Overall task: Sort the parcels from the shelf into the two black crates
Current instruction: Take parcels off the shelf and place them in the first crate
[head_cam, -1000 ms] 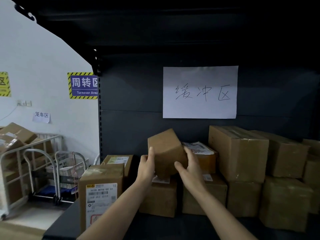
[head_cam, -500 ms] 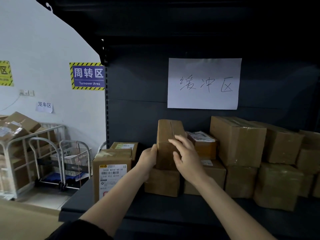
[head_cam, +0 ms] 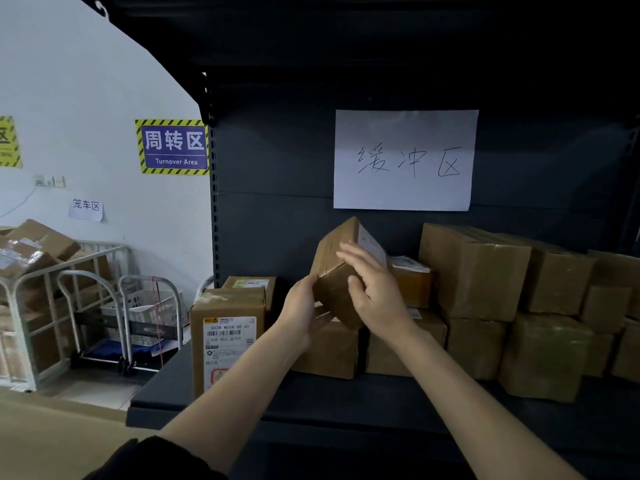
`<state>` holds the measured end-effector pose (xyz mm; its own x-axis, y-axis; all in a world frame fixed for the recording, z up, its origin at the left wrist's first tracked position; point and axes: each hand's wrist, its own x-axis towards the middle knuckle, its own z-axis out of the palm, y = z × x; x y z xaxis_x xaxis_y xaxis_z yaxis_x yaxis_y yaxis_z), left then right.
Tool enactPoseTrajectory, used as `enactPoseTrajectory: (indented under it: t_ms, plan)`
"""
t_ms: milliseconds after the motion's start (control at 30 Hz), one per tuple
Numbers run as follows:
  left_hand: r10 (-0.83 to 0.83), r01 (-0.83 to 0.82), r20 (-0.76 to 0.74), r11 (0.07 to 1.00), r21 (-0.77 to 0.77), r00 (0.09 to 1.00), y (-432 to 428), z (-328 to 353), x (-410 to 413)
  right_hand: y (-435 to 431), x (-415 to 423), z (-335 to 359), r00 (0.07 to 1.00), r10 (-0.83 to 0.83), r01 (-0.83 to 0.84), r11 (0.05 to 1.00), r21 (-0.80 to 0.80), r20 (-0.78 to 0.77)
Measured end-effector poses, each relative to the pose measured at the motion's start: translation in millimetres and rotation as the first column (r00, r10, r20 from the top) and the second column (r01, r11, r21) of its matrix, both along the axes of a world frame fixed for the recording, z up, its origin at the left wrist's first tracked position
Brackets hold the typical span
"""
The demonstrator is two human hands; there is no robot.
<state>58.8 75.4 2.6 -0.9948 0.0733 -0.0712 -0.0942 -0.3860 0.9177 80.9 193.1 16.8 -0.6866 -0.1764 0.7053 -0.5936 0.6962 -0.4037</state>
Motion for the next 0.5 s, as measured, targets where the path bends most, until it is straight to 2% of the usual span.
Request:
enactPoseTrajectory:
  t_ms: [33, 100, 233, 300, 400, 433, 500]
  plan:
    - [-0.001, 0.000, 0.019, 0.999, 0.049, 1.000, -0.2, -2.9, 0.9, -1.7, 0.2, 2.3, 1.000, 0.003, -0.003, 0.999, 0.043, 0.002]
    - [0.014, -0.017, 0.050, 0.999, 0.050, 0.999, -4.4, -12.8, 0.8, -5.5, -0.5, 2.1, 0.999, 0.023, -0.027, 0.992, 0.125, 0.038]
    - [0.061, -0.051, 0.073, 0.989, -0.135, 0.995, -15.2, -29.2, -0.5, -10.9, -5.1, -12.6, 0.990, 0.053, -0.083, 0.968, 0.236, 0.130]
    - [0.071, -0.061, 0.051, 0.984, -0.169, 0.996, -19.5, -27.2, 1.8, -9.8, -6.1, -16.8, 0.991, 0.065, -0.083, 0.984, 0.159, 0.116]
    - [0.085, -0.080, 0.019, 0.980, -0.180, 0.996, -20.5, -16.3, 3.7, 1.9, -9.5, -19.8, 0.997, -0.057, 0.063, 0.992, -0.114, 0.048]
    - [0.081, -0.075, 0.021, 0.979, -0.187, 0.997, -20.6, -14.2, 2.3, 7.6, -11.9, -21.2, 0.990, -0.121, 0.134, 0.970, -0.203, 0.078]
    - [0.062, -0.052, 0.039, 0.975, -0.218, 0.997, -19.6, -12.1, -0.3, 17.1, -15.5, -24.5, 0.949, -0.181, 0.256, 0.920, -0.296, 0.257]
